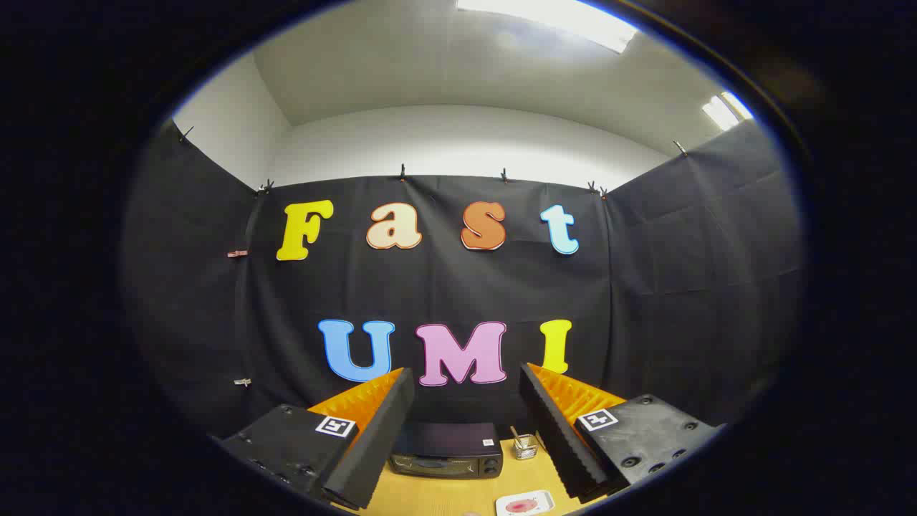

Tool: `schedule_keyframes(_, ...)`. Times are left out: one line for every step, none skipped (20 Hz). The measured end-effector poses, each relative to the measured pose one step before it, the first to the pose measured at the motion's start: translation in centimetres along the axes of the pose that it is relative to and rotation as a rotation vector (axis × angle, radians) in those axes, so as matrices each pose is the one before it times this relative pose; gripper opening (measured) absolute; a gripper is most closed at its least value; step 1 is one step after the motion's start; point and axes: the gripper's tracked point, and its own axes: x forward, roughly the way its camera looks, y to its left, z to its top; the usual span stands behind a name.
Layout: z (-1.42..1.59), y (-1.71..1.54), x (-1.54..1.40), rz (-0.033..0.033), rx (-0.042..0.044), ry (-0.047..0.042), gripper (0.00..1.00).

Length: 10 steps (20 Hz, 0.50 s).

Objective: Open the toaster oven, put the food inside, and close the toaster oven door.

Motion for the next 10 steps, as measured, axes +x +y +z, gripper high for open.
schedule_keyframes(0.058, -0.092, -0.083, 0.00143, -0.00285, -0.00073, 0.96)
schedule_keyframes(0.051, -0.031, -0.013, 0.00122, -0.00559, -0.00288, 0.96)
schedule_keyframes(0.001, -0.043, 0.0, 0.00226, -0.00438, -0.00218, 0.96)
schedule_keyframes(0.044, -0.001, 0.004, 0.00063, -0.00301, -0.00344, 0.96)
schedule_keyframes(0.09, -0.043, -0.101, -0.00129, -0.00144, -0.00472, 0.97)
schedule_keyframes(0.024, -0.055, -0.061, -0.0029, -0.00128, -0.00167, 0.97)
schedule_keyframes(0.025, -0.095, 0.037, -0.00374, -0.00092, -0.00278, 0.98)
schedule_keyframes(0.151, -0.075, -0.054, -0.00566, -0.00012, -0.00133, 0.98)
schedule_keyframes(0.03, -0.134, -0.032, -0.00566, 0.00031, 0.00029, 0.98)
schedule_keyframes(-0.014, -0.188, -0.018, -0.00557, 0.00068, -0.0001, 0.98)
